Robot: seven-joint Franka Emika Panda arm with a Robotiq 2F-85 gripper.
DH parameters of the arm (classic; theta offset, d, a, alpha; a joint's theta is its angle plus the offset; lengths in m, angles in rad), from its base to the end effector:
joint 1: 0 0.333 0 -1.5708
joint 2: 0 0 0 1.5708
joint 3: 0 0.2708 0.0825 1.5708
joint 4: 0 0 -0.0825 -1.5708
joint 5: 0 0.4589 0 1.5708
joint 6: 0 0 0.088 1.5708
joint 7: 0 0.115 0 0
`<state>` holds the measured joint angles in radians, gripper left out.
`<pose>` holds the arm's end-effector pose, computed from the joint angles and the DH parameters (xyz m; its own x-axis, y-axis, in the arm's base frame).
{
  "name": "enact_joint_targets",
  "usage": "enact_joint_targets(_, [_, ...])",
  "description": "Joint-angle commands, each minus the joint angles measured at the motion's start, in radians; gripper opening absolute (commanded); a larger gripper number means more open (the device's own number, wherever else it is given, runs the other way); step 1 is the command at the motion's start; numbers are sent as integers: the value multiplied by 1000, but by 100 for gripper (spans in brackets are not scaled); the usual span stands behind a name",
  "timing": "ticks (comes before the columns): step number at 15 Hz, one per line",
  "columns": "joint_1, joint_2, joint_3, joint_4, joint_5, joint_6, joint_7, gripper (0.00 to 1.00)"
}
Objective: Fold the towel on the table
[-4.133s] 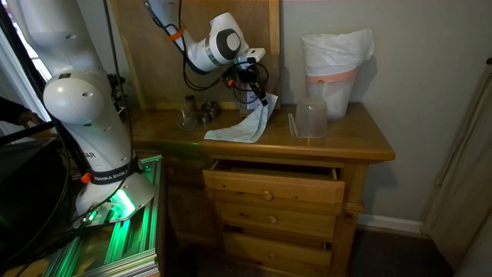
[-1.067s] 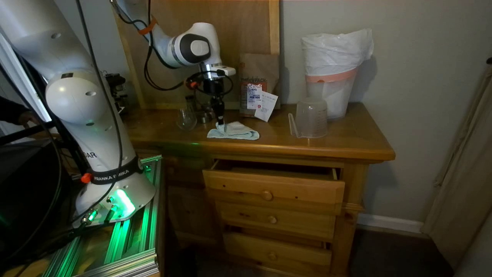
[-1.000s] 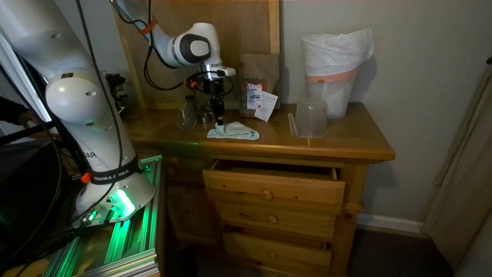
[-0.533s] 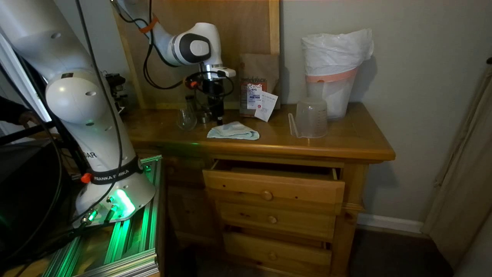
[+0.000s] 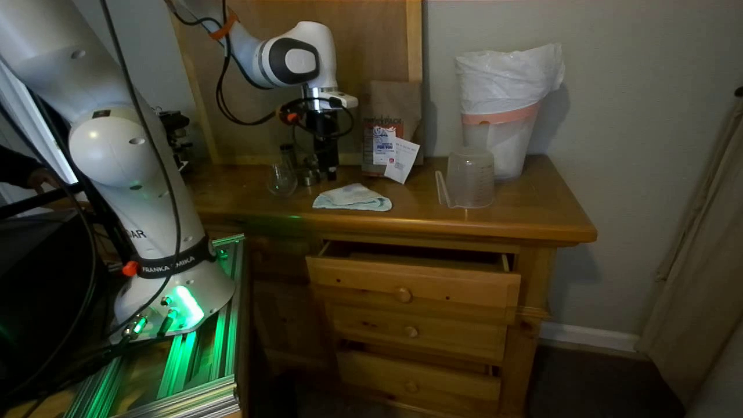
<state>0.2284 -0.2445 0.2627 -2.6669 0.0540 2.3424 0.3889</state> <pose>0.4074 0.2058 0.1997 0.9963 0.0505 -0.0692 0.0545 -0.9968 0.0582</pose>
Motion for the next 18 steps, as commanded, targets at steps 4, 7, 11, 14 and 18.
enact_joint_targets(4, [-16, -175, -36, 9, 34, -114, -27, 100])
enact_joint_targets(7, [-18, -251, -57, 12, 49, -136, -38, 100])
enact_joint_targets(11, [-20, -326, -72, 13, 66, -165, -44, 100])
enact_joint_targets(14, [-34, -310, -51, 21, 48, -147, -26, 100])
enact_joint_targets(18, [-34, -326, -51, 20, 50, -151, -31, 100])
